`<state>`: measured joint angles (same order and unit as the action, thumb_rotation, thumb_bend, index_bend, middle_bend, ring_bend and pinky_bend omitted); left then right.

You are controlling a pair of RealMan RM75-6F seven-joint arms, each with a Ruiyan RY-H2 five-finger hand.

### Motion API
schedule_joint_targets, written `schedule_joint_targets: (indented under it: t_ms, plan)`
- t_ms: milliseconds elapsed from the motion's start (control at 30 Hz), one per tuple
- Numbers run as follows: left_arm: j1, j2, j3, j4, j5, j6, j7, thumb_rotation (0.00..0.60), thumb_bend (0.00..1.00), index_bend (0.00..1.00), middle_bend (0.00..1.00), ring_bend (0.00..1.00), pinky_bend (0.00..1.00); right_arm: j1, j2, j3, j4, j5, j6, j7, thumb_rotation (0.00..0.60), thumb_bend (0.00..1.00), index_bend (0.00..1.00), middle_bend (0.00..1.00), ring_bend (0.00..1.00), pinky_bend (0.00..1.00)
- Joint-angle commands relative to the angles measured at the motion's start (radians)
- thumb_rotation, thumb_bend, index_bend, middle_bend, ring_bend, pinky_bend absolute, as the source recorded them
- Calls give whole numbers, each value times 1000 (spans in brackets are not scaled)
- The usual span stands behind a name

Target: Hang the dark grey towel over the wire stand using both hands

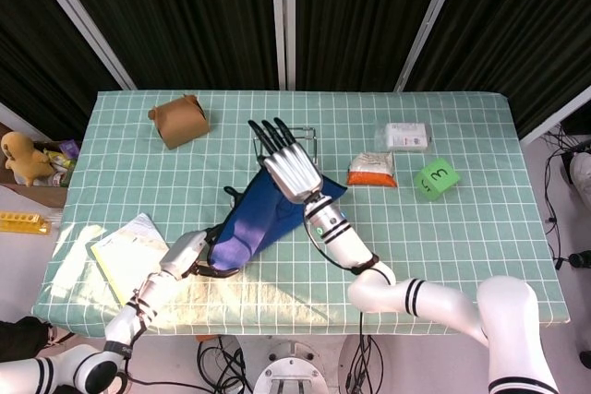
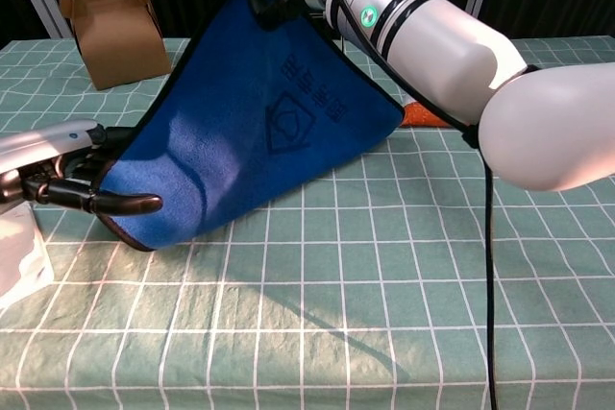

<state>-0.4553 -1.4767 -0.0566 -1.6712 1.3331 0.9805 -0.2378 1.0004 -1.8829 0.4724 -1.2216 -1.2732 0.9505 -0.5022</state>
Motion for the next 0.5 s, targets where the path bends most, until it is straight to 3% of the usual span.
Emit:
schedule_joint_targets:
  t_ms: [33,200,367,500]
  plan:
    - [6,-50,-29,-5,-69,32,65,440,147,330,440,410,545,2,8,-12,-7,3,11,2,600,537,1000,6,0,0]
    - [9,-73,-51,-12,-114,46,78,549,256,427,526,489,621,-1,25,-35,-20,9,31,7,600,535,1000,5,0,0]
    - [12,-70,-63,-16,-125,40,40,556,338,452,539,504,633,-4,39,-53,-28,11,49,14,600,534,1000,4,0,0]
    - [15,-73,-66,-14,-138,45,46,578,453,532,555,519,639,-9,55,-66,-39,11,65,21,600,534,1000,4,0,0]
